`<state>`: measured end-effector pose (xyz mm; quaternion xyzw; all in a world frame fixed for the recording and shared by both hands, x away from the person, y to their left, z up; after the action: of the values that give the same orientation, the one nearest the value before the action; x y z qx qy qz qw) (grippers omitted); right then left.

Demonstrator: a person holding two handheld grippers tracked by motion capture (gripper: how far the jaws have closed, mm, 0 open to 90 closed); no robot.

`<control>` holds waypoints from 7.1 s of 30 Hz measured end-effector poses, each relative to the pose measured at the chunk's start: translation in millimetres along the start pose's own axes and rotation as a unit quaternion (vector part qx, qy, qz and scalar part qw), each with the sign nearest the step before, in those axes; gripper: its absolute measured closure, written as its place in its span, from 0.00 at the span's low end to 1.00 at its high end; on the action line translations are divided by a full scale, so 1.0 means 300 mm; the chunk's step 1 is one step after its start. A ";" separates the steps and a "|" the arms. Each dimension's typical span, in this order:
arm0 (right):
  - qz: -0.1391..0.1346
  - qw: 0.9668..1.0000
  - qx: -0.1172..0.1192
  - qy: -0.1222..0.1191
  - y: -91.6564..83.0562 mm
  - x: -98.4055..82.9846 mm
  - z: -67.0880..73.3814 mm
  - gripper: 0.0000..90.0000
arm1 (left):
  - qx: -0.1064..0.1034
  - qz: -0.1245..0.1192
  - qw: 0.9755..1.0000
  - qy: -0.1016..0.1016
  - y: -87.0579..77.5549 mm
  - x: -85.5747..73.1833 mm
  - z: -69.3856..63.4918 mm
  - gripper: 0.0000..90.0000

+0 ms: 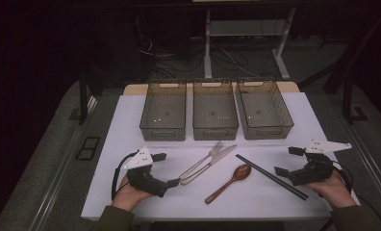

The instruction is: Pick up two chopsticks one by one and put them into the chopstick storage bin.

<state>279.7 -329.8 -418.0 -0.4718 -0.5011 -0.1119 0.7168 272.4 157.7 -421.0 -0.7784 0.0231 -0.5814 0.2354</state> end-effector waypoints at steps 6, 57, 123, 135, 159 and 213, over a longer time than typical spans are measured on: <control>0.015 1.000 -0.007 0.000 -0.004 -0.020 -0.012 0.00 | -0.001 0.001 1.000 0.001 0.003 -0.002 -0.003 0.00; 0.145 0.988 0.014 -0.049 -0.026 -0.065 0.008 0.57 | -0.001 0.002 1.000 0.000 0.004 -0.003 -0.004 0.00; 0.161 0.985 0.009 -0.056 0.010 -0.125 -0.006 0.94 | -0.004 0.010 1.000 0.004 0.018 -0.005 -0.008 0.00; 0.146 0.988 0.012 -0.044 0.000 -0.120 -0.015 0.94 | -0.005 0.011 1.000 0.005 0.015 -0.005 -0.006 0.00; 0.077 0.997 0.025 -0.021 -0.070 -0.071 -0.030 0.94 | -0.007 0.015 1.000 0.006 0.023 -0.008 -0.008 0.00; 0.037 0.999 0.028 -0.019 0.077 0.226 0.045 0.94 | -0.006 0.012 1.000 0.008 0.037 -0.005 -0.011 0.00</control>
<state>317.9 -285.7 -374.4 -0.4718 -0.4996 -0.0628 0.7238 271.4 147.2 -426.0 -0.7748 0.0381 -0.5846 0.2376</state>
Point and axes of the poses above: each handheld gripper's, and its own axes: y roughly forward along the jaws, x roughly out of its top, z roughly to its left, the point moved 1 cm from there along y, roughly forward along the jaws, and after that the axes turned 10 degrees about -x, right-handed, at the moved point
